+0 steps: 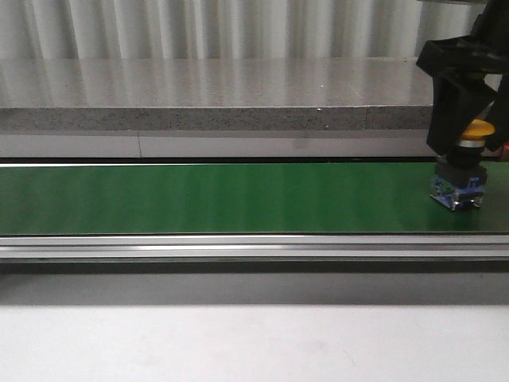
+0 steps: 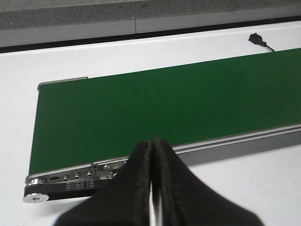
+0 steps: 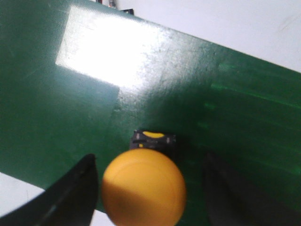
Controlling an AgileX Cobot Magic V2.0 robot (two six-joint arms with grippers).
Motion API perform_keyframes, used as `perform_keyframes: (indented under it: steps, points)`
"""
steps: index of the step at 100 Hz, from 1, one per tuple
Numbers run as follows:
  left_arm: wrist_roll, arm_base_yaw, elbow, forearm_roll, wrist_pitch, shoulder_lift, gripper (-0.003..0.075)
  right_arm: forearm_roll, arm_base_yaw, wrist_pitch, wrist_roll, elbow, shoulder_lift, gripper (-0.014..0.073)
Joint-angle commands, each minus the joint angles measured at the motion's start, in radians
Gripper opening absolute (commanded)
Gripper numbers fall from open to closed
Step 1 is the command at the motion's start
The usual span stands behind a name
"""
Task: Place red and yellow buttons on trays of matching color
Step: 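Lower the right gripper onto the yellow button at the belt end and grasp, then carry the yellow button into the yellow tray and open the right gripper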
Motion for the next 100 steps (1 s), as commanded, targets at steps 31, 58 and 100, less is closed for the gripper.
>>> perform_keyframes:
  steps: [31, 58, 100]
  points:
    - [0.002, -0.008, -0.027, -0.011, -0.075, 0.002, -0.002, -0.009, -0.013, -0.051, 0.037, -0.028, -0.081, 0.012]
    - [0.002, -0.008, -0.027, -0.011, -0.075, 0.002, -0.002, -0.027, -0.159, -0.014, 0.177, -0.027, -0.188, 0.012]
    - [0.002, -0.008, -0.027, -0.011, -0.075, 0.002, -0.002, -0.094, -0.588, 0.045, 0.231, -0.025, -0.262, 0.012]
